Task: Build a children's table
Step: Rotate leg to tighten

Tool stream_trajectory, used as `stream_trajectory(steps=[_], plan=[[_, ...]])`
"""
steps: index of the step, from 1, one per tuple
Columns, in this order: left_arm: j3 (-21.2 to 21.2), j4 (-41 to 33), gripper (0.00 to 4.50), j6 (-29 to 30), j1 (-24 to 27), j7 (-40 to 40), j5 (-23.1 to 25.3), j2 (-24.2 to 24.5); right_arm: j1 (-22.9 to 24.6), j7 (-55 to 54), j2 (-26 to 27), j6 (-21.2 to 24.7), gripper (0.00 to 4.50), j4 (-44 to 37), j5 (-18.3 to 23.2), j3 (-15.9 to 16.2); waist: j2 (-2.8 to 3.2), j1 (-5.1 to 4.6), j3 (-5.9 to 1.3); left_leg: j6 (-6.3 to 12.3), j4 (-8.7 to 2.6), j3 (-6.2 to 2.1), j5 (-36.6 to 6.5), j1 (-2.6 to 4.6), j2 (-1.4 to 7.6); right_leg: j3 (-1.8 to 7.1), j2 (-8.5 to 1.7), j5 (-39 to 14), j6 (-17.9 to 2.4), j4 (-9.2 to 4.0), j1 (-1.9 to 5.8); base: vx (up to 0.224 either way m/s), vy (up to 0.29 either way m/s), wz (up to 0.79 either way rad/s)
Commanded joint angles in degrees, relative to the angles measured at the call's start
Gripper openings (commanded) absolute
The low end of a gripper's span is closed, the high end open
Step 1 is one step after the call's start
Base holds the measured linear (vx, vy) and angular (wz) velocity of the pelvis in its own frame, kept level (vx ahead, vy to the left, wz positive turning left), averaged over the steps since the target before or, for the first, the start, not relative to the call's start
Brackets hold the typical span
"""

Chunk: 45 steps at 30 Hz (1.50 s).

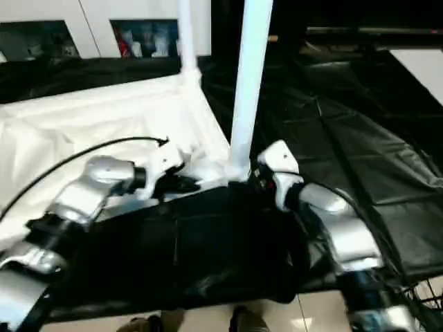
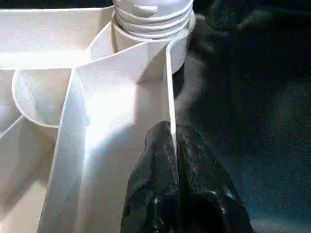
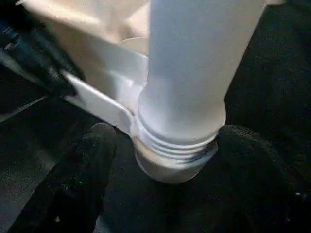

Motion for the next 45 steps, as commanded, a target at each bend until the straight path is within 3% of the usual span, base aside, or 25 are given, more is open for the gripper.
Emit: stream_trajectory(steps=[1,3,7,10,16,18,21,23,28,40,42,44,45], plan=[[-4.1,-1.9,0.0,-0.4,2.3,-6.2,-0.9,0.5,0.2,2.3,-0.7,-1.2,3.64,-1.7,1.1,0.4,-0.1,0.3,-4.06,9.61,-2.28,0.03,-4.6,0.57,1.16,1.24,-1.68,3.7,-18.4,-1.25,4.21,0.0,0.0,0.0],[-4.3,-3.7,0.0,0.6,3.1,-7.6,-1.7,1.4,0.1,3.7,-1.7,-1.4,3.64,-1.9,1.9,0.9,0.03,0.37,-3.79,9.02,-2.47,0.11,-6.6,0.77,1.33,1.21,-1.7,0.0,-18.3,-1.61,4.0,0.0,0.0,0.0],[-4.4,-6.0,0.0,2.0,3.8,-8.7,-2.4,2.6,0.2,6.5,-2.7,-1.6,3.64,-2.3,2.6,2.1,0.15,0.92,-3.46,5.6,-2.84,0.06,-11.0,1.15,1.53,1.42,-1.7,-8.4,-16.4,-2.24,3.65,0.0,0.0,0.0],[-4.1,-6.2,0.0,2.1,3.6,-8.9,-2.4,2.8,0.7,9.6,-3.5,-1.9,3.64,-2.4,2.3,2.9,0.1,1.13,-3.5,4.97,-2.77,0.08,-11.0,1.19,1.44,1.5,-1.62,-8.3,-15.9,-2.21,3.59,0.0,0.0,0.0],[-4.0,-6.8,0.0,2.3,3.9,-9.4,-2.4,3.2,0.8,11.3,-4.2,-2.0,3.64,-2.2,2.5,3.3,-0.1,1.2,-3.76,5.84,-2.47,0.05,-9.1,0.86,1.24,1.5,-1.69,-5.8,-16.1,-1.85,3.88,0.0,0.0,0.0],[-4.0,-7.4,0.0,2.7,4.1,-9.4,-2.6,3.4,0.7,12.1,-5.0,-2.5,3.28,-1.9,2.7,3.8,-0.14,1.22,-3.75,5.86,-2.41,0.04,-9.3,0.82,1.2,1.5,-1.71,-6.6,-15.9,-1.88,3.88,0.0,0.0,0.0],[-4.1,-7.6,0.0,2.9,4.2,-9.3,-2.7,3.6,0.7,12.8,-5.6,-2.7,3.25,-1.8,2.5,4.3,-0.22,1.15,-3.62,5.6,-2.45,0.02,-10.4,0.79,1.2,1.48,-1.69,-9.3,-15.3,-2.11,3.77,0.0,0.0,0.0],[-4.2,-7.8,0.0,3.1,4.3,-9.2,-2.8,3.7,0.8,13.0,-5.6,-2.8,2.88,-1.6,2.3,4.2,-0.23,1.16,-3.57,5.25,-2.48,-0.03,-11.0,0.78,1.21,1.51,-1.69,-10.9,-14.7,-2.23,3.67,0.0,0.0,0.0],[-4.0,-7.7,0.0,3.1,4.3,-9.2,-2.7,3.7,0.6,13.8,-5.5,-3.3,2.63,-1.1,1.6,4.6,-0.32,1.1,-3.62,5.21,-2.4,-0.03,-10.8,0.75,1.14,1.5,-1.59,-10.8,-14.5,-2.17,3.63,0.0,0.0,0.0],[-3.8,-6.1,0.0,4.3,3.7,-6.7,-2.1,2.7,0.7,11.3,-3.8,-2.3,2.56,0.1,1.0,4.8,-0.28,1.04,-3.57,4.81,-2.45,-0.08,-11.5,0.78,1.12,1.48,-1.54,-12.0,-14.2,-2.29,3.55,0.0,0.0,0.0],[-3.1,-3.8,0.0,4.4,2.6,-2.9,-1.0,1.1,0.5,6.1,-1.5,-0.7,2.56,1.6,-0.3,3.9,-0.28,1.02,-3.4,4.47,-2.49,-0.04,-12.4,0.78,1.02,1.46,-1.56,-13.6,-14.0,-2.53,3.45,0.0,0.0,0.0],[-2.1,-0.9,0.0,4.6,1.2,1.5,-0.1,-0.9,0.4,0.3,1.4,0.8,2.56,3.2,-1.2,2.7,-0.37,0.8,-2.88,2.5,-2.79,-0.16,-16.5,0.97,0.71,1.29,-1.53,-23.0,-11.3,-3.55,2.96,0.0,0.0,0.0],[-1.6,1.0,0.0,4.6,0.3,4.0,0.3,-2.3,0.4,-3.4,3.5,2.1,2.56,4.1,-1.5,1.9,-0.43,0.79,-2.93,1.81,-2.85,-0.36,-17.3,1.11,0.75,1.26,-1.6,-25.2,-10.5,-3.63,3.0,0.0,0.0,0.0]])
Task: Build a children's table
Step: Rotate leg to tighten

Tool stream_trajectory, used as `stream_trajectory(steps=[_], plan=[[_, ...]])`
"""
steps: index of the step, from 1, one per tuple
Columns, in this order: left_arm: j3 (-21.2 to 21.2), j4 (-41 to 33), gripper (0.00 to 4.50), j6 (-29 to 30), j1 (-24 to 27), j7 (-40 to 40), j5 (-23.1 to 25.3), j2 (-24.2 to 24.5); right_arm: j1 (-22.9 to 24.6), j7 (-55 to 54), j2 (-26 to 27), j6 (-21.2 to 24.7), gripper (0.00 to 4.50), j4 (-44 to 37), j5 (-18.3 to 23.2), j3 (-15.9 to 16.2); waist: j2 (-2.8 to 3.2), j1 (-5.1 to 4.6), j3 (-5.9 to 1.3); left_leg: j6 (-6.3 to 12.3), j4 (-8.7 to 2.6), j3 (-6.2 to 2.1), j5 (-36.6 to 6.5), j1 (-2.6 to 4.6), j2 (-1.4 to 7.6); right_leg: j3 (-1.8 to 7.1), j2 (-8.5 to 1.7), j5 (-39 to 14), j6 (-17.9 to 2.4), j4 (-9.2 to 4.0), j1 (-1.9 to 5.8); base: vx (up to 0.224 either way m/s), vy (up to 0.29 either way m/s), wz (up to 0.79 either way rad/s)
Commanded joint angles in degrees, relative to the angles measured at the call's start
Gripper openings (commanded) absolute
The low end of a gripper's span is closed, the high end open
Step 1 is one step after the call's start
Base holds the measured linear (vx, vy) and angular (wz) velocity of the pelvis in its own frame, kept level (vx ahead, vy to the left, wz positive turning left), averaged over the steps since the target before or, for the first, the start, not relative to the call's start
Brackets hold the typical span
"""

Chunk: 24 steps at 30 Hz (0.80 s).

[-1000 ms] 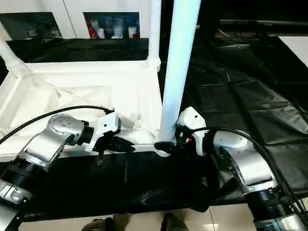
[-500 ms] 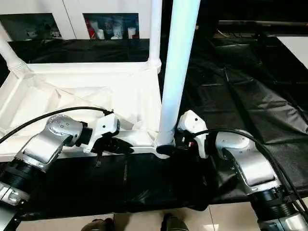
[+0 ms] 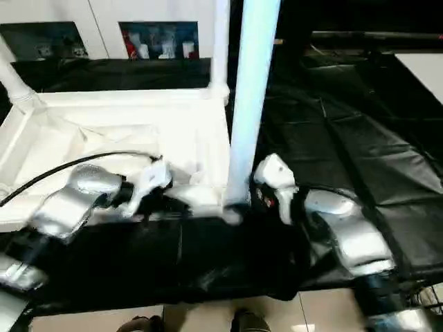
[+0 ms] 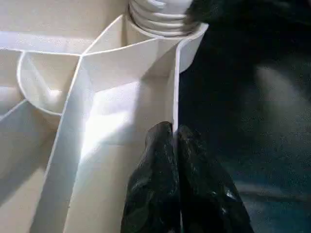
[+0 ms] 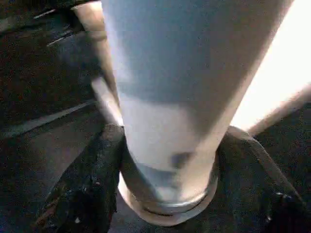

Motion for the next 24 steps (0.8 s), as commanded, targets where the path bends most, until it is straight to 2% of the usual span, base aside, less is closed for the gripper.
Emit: stream_trajectory(steps=[1,3,4,5,7,9,10,12,14,16,17,19,21,24], plan=[[-0.3,3.2,0.0,1.1,-0.7,5.0,1.1,-2.4,0.8,-6.2,2.4,2.9,2.56,2.5,-1.8,0.3,-0.64,-0.25,-2.99,1.65,-4.01,-0.46,-18.0,0.64,0.63,1.02,-1.61,-27.6,-9.1,-4.75,2.44,0.0,0.0,0.0],[0.0,5.1,0.0,1.6,-1.7,7.8,1.7,-3.9,0.9,-9.6,4.7,4.1,2.56,2.8,-2.0,-0.2,-0.68,-0.4,-3.06,1.4,-4.19,-0.65,-18.3,0.54,0.65,1.03,-1.57,-28.5,-7.9,-4.88,2.45,0.0,0.0,0.0],[0.7,8.0,0.0,2.5,-3.5,12.4,2.3,-6.4,1.0,-15.3,8.6,5.8,2.56,3.3,-2.7,-0.8,-0.78,-0.47,-3.19,1.63,-4.07,-0.51,-18.4,0.65,0.51,1.09,-1.49,-28.7,-7.3,-4.99,2.02,0.0,0.0,0.0],[1.0,9.1,0.0,2.9,-4.2,14.4,2.6,-7.6,1.0,-17.7,10.3,6.6,2.56,3.6,-2.9,-1.1,-0.75,-0.47,-3.21,1.35,-4.1,-0.55,-18.6,0.73,0.49,1.02,-1.44,-28.9,-7.1,-5.15,1.91,0.0,0.0,0.0],[1.6,11.2,0.0,3.8,-5.5,17.1,2.6,-9.4,0.5,-22.2,13.5,7.5,2.56,4.4,-3.5,-1.7,-0.87,-0.49,-3.29,1.03,-4.2,-0.64,-18.6,0.6,0.36,0.96,-1.44,-28.9,-6.6,-5.14,2.05,0.0,0.0,0.0],[1.6,12.4,0.0,3.9,-6.2,18.4,2.9,-10.3,0.0,-25.5,15.5,8.1,2.56,5.5,-3.9,-2.5,-0.81,-0.59,-3.24,1.0,-4.29,-0.74,-19.7,0.71,0.26,0.84,-1.49,-30.5,-6.0,-5.41,1.8,0.0,0.0,0.0],[2.0,15.0,0.0,3.3,-7.5,20.9,3.5,-11.9,-1.1,-31.7,19.0,8.2,2.56,7.5,-5.4,-4.1,-0.77,-0.58,-3.24,0.97,-4.48,-0.93,-20.3,0.66,0.34,0.78,-1.59,-31.1,-5.6,-5.48,1.9,0.0,0.0,0.0],[2.2,19.7,0.0,2.2,-9.9,24.9,4.4,-14.6,-3.6,-42.5,24.5,6.1,2.56,12.3,-6.6,-6.7,-0.62,-0.94,-3.38,-0.02,-4.57,-1.01,-21.2,0.7,0.21,0.67,-1.64,-31.7,-4.9,-5.7,1.54,0.0,0.0,0.0],[2.2,20.5,0.0,1.9,-10.4,25.5,4.5,-15.1,-4.2,-44.0,25.3,5.9,2.56,13.3,-6.7,-7.0,-0.5,-1.0,-3.51,-0.33,-4.65,-1.13,-21.9,1.0,0.16,0.56,-1.59,-31.3,-4.4,-5.78,1.51,0.0,0.0,0.0],[2.0,21.5,0.0,1.2,-11.0,25.9,4.7,-15.4,-4.9,-44.5,26.0,5.9,2.56,14.6,-6.7,-6.9,-0.47,-1.0,-3.57,-0.04,-4.76,-1.16,-21.8,0.85,0.23,0.62,-1.57,-29.0,-4.6,-5.6,1.74,0.0,0.0,0.0],[1.7,21.9,0.0,0.4,-11.3,25.8,5.0,-15.5,-5.4,-43.3,26.2,5.9,2.56,15.1,-6.9,-6.3,-0.33,-0.96,-3.82,0.36,-4.9,-1.1,-20.6,0.6,0.38,0.67,-1.54,-24.4,-5.6,-5.22,2.13,0.0,0.0,0.0],[1.2,21.8,0.0,-0.1,-11.2,25.0,5.5,-15.3,-5.2,-41.1,26.1,5.4,2.56,14.1,-7.2,-5.4,-0.46,-0.99,-3.73,0.53,-4.94,-0.94,-20.5,0.53,0.42,0.75,-1.45,-21.8,-6.6,-5.05,2.19,0.0,0.0,0.0],[1.0,21.4,0.0,-0.1,-11.1,24.6,5.6,-15.1,-5.0,-40.0,25.9,5.1,3.12,13.6,-7.2,-5.0,-0.52,-1.04,-3.81,0.82,-4.86,-0.84,-20.5,0.54,0.42,0.85,-1.6,-21.2,-7.3,-4.97,2.34,0.0,0.0,0.0],[0.6,20.2,0.0,-0.7,-10.2,22.4,5.6,-14.0,-4.4,-37.6,25.1,3.3,3.32,10.9,-6.6,-5.0,-0.64,-0.99,-3.77,1.81,-4.89,-0.83,-19.9,0.29,0.46,0.87,-1.82,-22.5,-7.3,-5.14,2.55,0.0,0.0,0.0]])
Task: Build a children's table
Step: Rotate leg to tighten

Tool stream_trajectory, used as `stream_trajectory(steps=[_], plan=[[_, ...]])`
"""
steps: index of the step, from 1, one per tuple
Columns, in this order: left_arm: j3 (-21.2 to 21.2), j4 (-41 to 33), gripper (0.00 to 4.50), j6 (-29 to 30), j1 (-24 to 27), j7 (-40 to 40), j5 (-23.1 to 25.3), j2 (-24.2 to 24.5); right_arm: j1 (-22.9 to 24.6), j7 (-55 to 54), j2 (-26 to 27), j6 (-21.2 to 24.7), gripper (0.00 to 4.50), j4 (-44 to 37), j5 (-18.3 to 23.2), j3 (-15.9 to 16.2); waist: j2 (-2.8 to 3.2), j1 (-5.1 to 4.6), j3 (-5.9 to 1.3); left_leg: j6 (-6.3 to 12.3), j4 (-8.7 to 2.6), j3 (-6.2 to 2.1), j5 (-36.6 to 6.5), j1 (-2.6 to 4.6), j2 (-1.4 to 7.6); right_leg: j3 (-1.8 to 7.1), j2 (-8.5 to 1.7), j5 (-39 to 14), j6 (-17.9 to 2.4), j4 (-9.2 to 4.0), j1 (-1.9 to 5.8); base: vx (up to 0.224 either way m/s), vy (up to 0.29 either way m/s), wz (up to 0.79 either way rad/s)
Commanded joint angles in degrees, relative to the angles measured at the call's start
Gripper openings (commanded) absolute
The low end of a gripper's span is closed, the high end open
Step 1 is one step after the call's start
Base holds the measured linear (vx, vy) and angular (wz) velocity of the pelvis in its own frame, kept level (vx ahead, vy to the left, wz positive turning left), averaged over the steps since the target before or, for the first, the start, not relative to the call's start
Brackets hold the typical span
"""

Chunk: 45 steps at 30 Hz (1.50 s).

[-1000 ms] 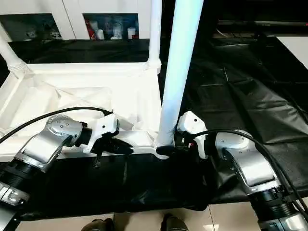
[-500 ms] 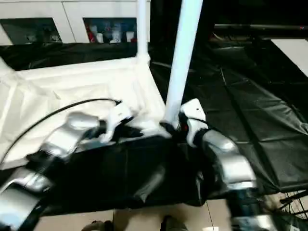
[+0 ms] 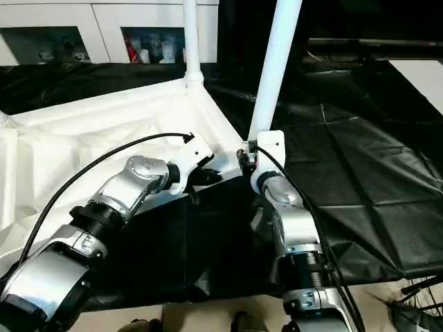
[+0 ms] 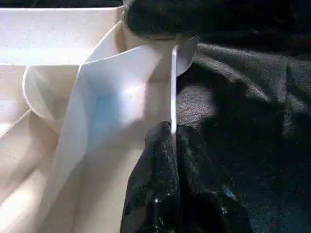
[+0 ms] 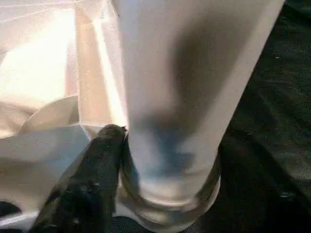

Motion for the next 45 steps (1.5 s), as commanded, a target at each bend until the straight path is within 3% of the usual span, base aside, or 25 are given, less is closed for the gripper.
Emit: stream_trajectory(steps=[1,2,6,8,14,16,19,21,22,26,34,45], plan=[[-1.0,-0.1,0.0,-0.9,1.9,-0.8,1.4,0.9,1.7,5.5,-0.1,1.4,3.52,-1.2,2.0,3.8,-0.17,-0.2,-3.16,1.78,-4.64,-0.75,-19.7,0.2,0.99,0.91,-1.38,-22.6,-7.3,-4.22,2.26,0.0,0.0,0.0],[-1.2,-0.6,0.0,-1.3,2.3,-1.4,1.5,1.2,1.7,6.2,-0.7,1.5,3.65,-1.9,2.3,3.6,-0.43,-0.34,-3.22,2.02,-4.67,-0.87,-18.8,-0.06,1.0,0.88,-1.41,-22.3,-7.2,-4.06,2.54,0.0,0.0,0.0],[-1.3,-3.1,0.0,-2.0,3.9,-4.3,0.8,3.1,2.2,11.1,-5.4,2.1,3.83,-6.1,4.8,3.2,-0.38,-0.57,-3.27,3.21,-4.35,-0.61,-16.2,-0.07,1.22,0.98,-1.34,-18.1,-9.1,-3.65,2.63,0.0,0.0,0.0],[-1.0,-5.2,0.0,-1.1,5.0,-6.4,-0.2,4.1,2.9,16.4,-9.5,2.4,4.15,-8.5,5.8,3.4,-0.48,-0.46,-3.34,4.19,-4.1,-0.46,-14.3,-0.07,1.28,1.0,-1.33,-15.5,-10.3,-3.34,2.78,0.0,0.0,0.0],[-2.6,-14.3,0.0,-1.4,9.8,-16.4,-3.0,10.0,7.3,38.1,-24.5,-1.0,4.15,-14.8,7.9,6.1,-0.58,0.02,-3.68,8.9,-3.25,0.04,-6.5,-0.17,1.47,1.09,-1.34,-1.7,-15.4,-1.83,3.43,0.0,0.0,0.0],[-3.0,-15.8,0.0,-1.9,10.8,-19.3,-4.0,11.2,7.9,41.3,-26.2,-1.7,4.15,-15.4,8.4,6.4,-0.61,0.02,-3.47,9.76,-3.21,0.17,-6.7,-0.15,1.43,1.03,-1.28,-1.9,-16.2,-1.9,3.32,0.0,0.0,0.0],[-4.0,-20.9,0.0,-3.4,13.6,-27.0,-7.0,14.4,8.5,46.8,-29.6,-1.7,4.15,-16.5,10.2,8.0,-0.57,-0.32,-3.1,8.82,-3.57,0.04,-10.0,-0.01,1.73,1.0,-1.49,-9.1,-15.7,-2.48,3.08,0.0,0.0,0.0],[-4.0,-20.9,0.0,-3.4,13.6,-27.0,-7.0,14.4,8.5,46.8,-29.6,-1.7,4.15,-16.5,10.2,8.0,-0.4,-0.24,-3.08,8.09,-3.62,0.05,-10.8,0.26,1.84,1.06,-1.48,-11.0,-15.5,-2.61,2.87,0.0,0.0,0.0],[-4.6,-24.4,0.0,-2.1,14.8,-29.6,-8.0,15.9,8.3,48.9,-31.0,-1.9,4.15,-16.5,10.0,9.6,-0.43,-0.11,-2.96,7.08,-3.78,0.01,-12.2,0.46,2.03,1.11,-1.45,-12.9,-14.9,-2.72,2.68,0.0,0.0,0.0],[-4.8,-26.1,0.0,-1.0,15.3,-30.3,-8.2,16.7,8.1,49.9,-31.5,-2.5,4.15,-16.0,9.4,10.9,-0.39,0.13,-3.06,6.28,-3.76,0.03,-11.5,0.51,2.03,1.2,-1.39,-11.7,-14.6,-2.51,2.61,0.0,0.0,0.0],[-4.5,-26.9,0.0,-0.6,15.6,-30.1,-7.9,17.5,8.3,53.3,-32.4,-3.2,3.98,-15.9,9.3,12.3,-0.56,0.74,-3.39,7.96,-3.25,0.22,-7.9,0.35,1.73,1.23,-1.34,-6.5,-15.7,-1.87,2.96,0.0,0.0,0.0],[-4.0,-28.0,0.0,0.4,15.8,-30.3,-7.8,18.2,7.3,54.9,-32.5,-4.4,3.13,-13.9,9.3,13.2,-0.53,0.82,-3.14,6.17,-3.36,0.0,-11.5,0.29,1.72,1.25,-1.35,-12.4,-14.3,-2.28,2.74,0.0,0.0,0.0]])
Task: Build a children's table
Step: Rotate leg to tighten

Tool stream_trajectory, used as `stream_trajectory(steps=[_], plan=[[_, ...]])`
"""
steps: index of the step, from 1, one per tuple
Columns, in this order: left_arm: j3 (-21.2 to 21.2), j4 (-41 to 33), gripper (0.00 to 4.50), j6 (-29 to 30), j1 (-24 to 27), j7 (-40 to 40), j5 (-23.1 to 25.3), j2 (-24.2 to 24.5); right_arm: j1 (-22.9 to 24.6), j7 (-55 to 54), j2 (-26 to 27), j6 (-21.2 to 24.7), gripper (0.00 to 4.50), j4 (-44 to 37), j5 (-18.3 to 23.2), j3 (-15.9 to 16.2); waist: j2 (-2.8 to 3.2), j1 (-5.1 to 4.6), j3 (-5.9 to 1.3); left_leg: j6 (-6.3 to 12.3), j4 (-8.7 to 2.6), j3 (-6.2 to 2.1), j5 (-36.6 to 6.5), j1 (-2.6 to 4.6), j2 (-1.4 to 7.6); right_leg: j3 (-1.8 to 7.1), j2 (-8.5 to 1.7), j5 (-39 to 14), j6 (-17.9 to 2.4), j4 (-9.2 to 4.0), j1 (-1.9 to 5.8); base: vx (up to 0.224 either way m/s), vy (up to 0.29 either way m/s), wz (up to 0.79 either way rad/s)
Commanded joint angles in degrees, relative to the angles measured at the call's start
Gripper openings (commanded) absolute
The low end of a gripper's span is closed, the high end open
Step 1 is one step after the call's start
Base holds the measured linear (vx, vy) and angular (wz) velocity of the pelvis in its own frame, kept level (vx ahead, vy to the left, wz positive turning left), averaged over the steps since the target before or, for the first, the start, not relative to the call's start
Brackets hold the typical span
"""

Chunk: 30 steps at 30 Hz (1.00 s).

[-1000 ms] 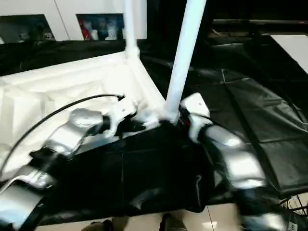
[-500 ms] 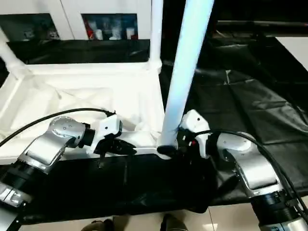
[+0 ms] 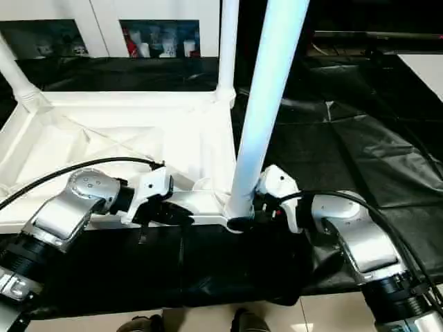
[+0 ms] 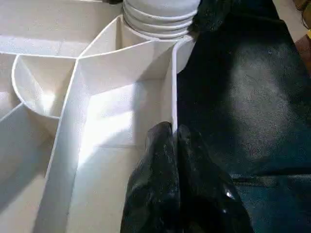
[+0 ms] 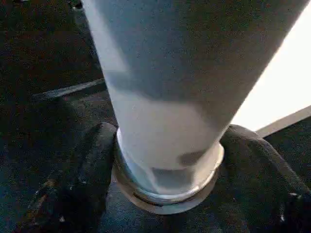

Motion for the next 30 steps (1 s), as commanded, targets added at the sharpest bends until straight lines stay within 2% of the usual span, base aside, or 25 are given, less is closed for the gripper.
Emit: stream_trajectory(steps=[1,4,13,15,16,17,18,20,22,24,25,26,28,29,30], plan=[[-0.9,-0.9,0.0,0.3,0.1,-1.7,-1.1,0.1,-0.7,0.7,-0.4,-0.7,3.08,0.3,0.2,0.3,-0.62,-0.1,-3.55,5.82,-3.26,-0.21,-11.7,0.55,1.48,1.27,-1.39,-12.7,-14.3,-2.93,3.46,0.0,0.0,0.0],[-0.9,-0.7,0.0,0.2,0.2,-1.7,-1.1,0.2,-0.6,0.8,-0.3,-0.8,2.78,0.5,0.0,0.3,-0.65,-0.12,-3.57,5.74,-3.25,-0.23,-11.7,0.55,1.47,1.26,-1.35,-12.7,-14.1,-2.92,3.43,0.0,0.0,0.0],[-0.5,0.3,0.0,1.0,0.1,0.2,-0.9,-1.0,-0.3,-2.4,1.7,0.0,2.71,1.7,-0.1,-0.7,-0.63,-0.16,-3.53,6.13,-3.14,-0.18,-10.9,0.5,1.39,1.27,-1.32,-12.1,-14.4,-2.83,3.37,0.0,0.0,0.0],[0.5,3.6,0.0,2.1,-1.4,6.2,0.7,-4.1,-0.9,-10.5,6.1,1.9,2.71,5.2,-1.1,-3.1,-0.66,-0.43,-3.39,5.62,-3.12,-0.04,-11.7,0.37,1.24,1.27,-1.23,-13.5,-14.3,-3.08,3.1,0.0,0.0,0.0],[0.7,4.3,0.0,2.2,-1.7,7.5,1.0,-4.7,-1.0,-12.2,7.1,2.3,2.71,5.9,-1.1,-3.7,-0.75,-0.45,-3.22,4.46,-3.24,-0.14,-13.6,0.46,1.1,1.18,-1.2,-17.3,-13.3,-3.49,3.01,0.0,0.0,0.0],[1.4,7.6,0.0,2.2,-3.2,12.1,2.1,-7.1,-1.2,-18.2,10.8,3.8,2.71,7.9,-0.8,-5.9,-0.9,-0.61,-3.29,3.67,-3.34,-0.33,-14.2,0.44,1.0,1.09,-1.23,-20.0,-12.0,-3.67,3.16,0.0,0.0,0.0],[1.4,7.6,0.0,2.2,-3.2,12.1,2.1,-7.1,-1.2,-18.2,10.8,3.8,2.7,7.9,-0.8,-5.9,-0.85,-0.66,-3.25,3.44,-3.32,-0.31,-14.4,0.38,0.94,1.15,-1.27,-20.9,-11.6,-3.78,3.0,0.0,0.0,0.0],[1.8,11.5,0.0,2.3,-5.1,16.9,3.4,-9.9,-1.3,-25.3,15.3,5.5,2.7,9.6,-0.6,-8.3,-0.88,-0.84,-3.16,2.41,-3.52,-0.47,-16.3,0.54,0.83,1.07,-1.15,-24.2,-9.7,-4.2,2.69,0.0,0.0,0.0],[2.6,15.1,0.0,3.8,-7.5,22.1,4.0,-13.1,-1.8,-34.1,20.5,7.4,2.7,11.0,-1.3,-10.3,-0.89,-0.9,-3.09,1.94,-3.64,-0.54,-17.0,0.64,0.77,1.08,-1.2,-25.6,-8.8,-4.44,2.54,0.0,0.0,0.0],[2.8,16.6,0.0,4.1,-8.4,24.3,4.4,-14.3,-2.1,-37.5,22.3,7.8,2.7,11.8,-2.0,-10.9,-0.84,-0.92,-3.18,1.46,-3.73,-0.64,-16.8,0.61,0.78,1.08,-1.22,-25.5,-8.3,-4.46,2.52,0.0,0.0,0.0],[2.8,21.7,0.0,4.3,-11.7,30.8,6.1,-17.9,-3.8,-48.0,27.7,6.9,2.7,15.9,-4.0,-12.3,-0.52,-1.07,-3.23,1.14,-3.78,-0.6,-16.7,0.64,0.66,1.04,-1.12,-24.4,-8.4,-4.56,2.34,0.0,0.0,0.0],[2.8,21.7,0.0,4.3,-11.7,30.8,6.1,-17.9,-3.8,-48.0,27.7,6.9,2.7,15.9,-4.0,-12.3,-0.51,-1.16,-3.11,0.82,-3.8,-0.58,-17.4,0.67,0.6,1.02,-1.08,-24.9,-8.3,-4.6,2.16,0.0,0.0,0.0],[2.6,25.2,0.0,3.5,-13.5,33.5,7.1,-19.9,-5.3,-52.9,31.0,6.1,2.7,19.0,-5.1,-12.7,-0.56,-1.11,-3.14,0.43,-3.96,-0.8,-18.7,0.85,0.6,0.91,-1.21,-26.0,-7.6,-4.78,2.31,0.0,0.0,0.0],[2.5,26.3,0.0,3.1,-14.0,34.2,7.4,-20.6,-5.9,-54.3,31.9,5.8,2.7,20.1,-5.6,-12.5,-0.21,-1.18,-3.12,0.37,-4.04,-0.87,-18.9,0.77,0.57,0.92,-1.2,-25.4,-7.5,-4.72,2.29,0.0,0.0,0.0],[2.2,27.2,0.0,2.5,-14.5,34.3,7.9,-21.0,-6.6,-55.5,32.6,5.3,2.7,21.3,-6.5,-12.1,-0.2,-1.21,-3.2,0.35,-4.08,-0.9,-18.9,0.73,0.57,0.87,-1.15,-24.6,-7.5,-4.71,2.43,0.0,0.0,0.0]])
